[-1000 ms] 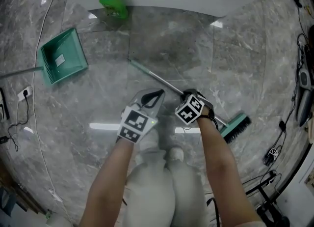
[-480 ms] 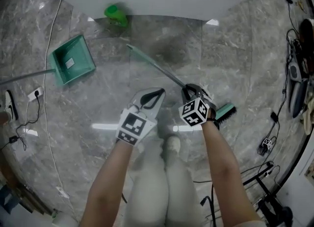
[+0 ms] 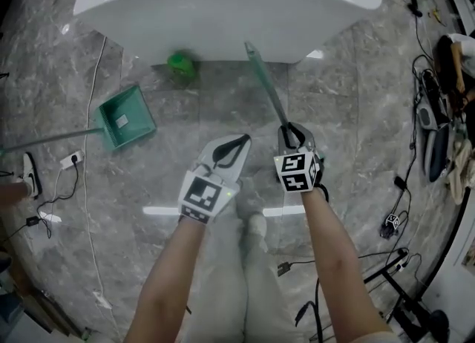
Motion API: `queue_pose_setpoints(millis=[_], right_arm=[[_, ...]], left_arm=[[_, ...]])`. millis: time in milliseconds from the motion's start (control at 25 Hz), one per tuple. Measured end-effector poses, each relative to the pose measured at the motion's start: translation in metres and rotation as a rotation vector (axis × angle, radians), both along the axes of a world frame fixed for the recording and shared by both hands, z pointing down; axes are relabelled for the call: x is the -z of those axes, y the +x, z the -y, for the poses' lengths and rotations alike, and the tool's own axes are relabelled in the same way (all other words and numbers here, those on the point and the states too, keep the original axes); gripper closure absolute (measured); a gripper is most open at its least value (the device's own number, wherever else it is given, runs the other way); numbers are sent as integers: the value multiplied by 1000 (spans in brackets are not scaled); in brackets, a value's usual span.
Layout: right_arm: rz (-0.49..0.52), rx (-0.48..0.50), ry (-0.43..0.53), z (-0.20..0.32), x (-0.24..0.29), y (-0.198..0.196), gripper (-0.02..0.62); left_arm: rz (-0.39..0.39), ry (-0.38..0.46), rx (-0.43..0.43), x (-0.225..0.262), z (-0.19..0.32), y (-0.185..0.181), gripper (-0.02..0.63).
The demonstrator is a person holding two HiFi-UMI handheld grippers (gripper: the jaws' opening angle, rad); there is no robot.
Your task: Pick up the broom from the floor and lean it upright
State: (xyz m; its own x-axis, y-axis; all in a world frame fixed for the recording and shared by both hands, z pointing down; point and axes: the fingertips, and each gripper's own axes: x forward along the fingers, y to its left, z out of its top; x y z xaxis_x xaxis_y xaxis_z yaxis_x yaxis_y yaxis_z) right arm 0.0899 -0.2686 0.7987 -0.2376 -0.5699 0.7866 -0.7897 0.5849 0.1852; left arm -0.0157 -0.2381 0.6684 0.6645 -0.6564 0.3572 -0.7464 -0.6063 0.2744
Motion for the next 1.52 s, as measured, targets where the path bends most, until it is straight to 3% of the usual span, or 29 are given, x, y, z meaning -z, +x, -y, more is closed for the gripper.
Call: queue_pose_setpoints(millis=[240,800,960,1280,1520], right_arm=[[11,-208,24,52,23,-7,514],[-13,-512,-4,154,48,-21,512],[-29,-565,-6,170,49,-25,512],[-30,-533,51,187,50,-27,508],[-23,-404,96,188,62,-37,404]], left_arm=[[-2,58,19,28,42,2,606],[5,176,84,80,122,-25,607],[3,175,104,79,131,-34,607],[14,157,79,70,126,-34,607],[14,147,112,68,126,-40,607]])
